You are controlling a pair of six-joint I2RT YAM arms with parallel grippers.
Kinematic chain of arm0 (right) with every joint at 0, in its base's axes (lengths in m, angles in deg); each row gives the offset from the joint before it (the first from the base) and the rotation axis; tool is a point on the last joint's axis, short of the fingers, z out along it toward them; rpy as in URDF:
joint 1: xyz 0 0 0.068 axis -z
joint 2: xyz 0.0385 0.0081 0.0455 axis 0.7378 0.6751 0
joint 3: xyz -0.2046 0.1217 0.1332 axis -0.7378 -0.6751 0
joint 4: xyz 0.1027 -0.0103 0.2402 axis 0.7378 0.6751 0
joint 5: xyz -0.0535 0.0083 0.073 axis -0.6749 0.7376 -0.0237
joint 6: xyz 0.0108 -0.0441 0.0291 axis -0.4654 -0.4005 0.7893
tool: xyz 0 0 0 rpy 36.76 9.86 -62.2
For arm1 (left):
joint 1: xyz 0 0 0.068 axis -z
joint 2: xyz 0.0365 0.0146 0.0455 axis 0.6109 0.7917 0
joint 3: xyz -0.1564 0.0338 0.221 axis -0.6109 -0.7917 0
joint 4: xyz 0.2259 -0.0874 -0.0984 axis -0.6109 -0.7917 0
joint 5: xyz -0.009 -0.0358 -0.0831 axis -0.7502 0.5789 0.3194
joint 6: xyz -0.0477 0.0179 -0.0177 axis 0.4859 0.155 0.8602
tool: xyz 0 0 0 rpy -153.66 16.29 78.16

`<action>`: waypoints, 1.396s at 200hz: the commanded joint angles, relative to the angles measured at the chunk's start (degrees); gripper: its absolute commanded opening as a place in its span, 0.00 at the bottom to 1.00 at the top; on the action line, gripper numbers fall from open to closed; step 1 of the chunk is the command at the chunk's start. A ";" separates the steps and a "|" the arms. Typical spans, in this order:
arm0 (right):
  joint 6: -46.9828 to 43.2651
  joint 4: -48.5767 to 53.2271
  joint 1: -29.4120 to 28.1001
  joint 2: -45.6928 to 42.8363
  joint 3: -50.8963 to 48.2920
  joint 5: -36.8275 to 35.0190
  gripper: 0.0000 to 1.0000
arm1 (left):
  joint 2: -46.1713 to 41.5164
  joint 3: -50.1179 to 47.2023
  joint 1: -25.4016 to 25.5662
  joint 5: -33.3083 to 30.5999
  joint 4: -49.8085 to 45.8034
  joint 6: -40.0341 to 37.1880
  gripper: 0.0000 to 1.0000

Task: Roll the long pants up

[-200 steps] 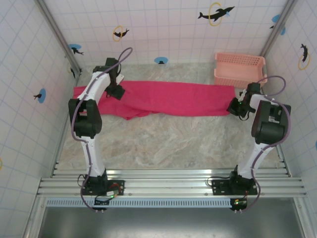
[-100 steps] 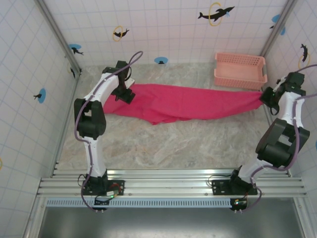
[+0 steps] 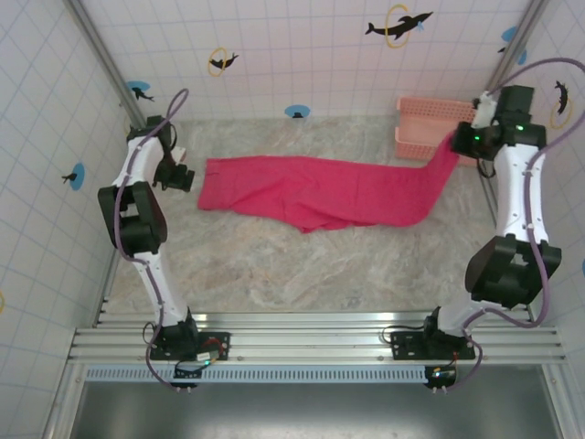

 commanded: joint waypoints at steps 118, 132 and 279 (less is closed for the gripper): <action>17.45 -6.46 -48.31 43.70 49.13 -9.62 0.00 | 9.49 5.66 -4.17 12.82 -1.82 3.48 0.97; 20.00 -7.22 -50.36 49.43 55.37 -9.54 0.00 | 10.15 5.71 -4.20 14.37 -1.60 3.71 0.97; 50.34 -46.07 -58.29 70.01 59.10 5.83 0.51 | 10.33 1.93 -4.00 20.40 1.49 5.80 0.97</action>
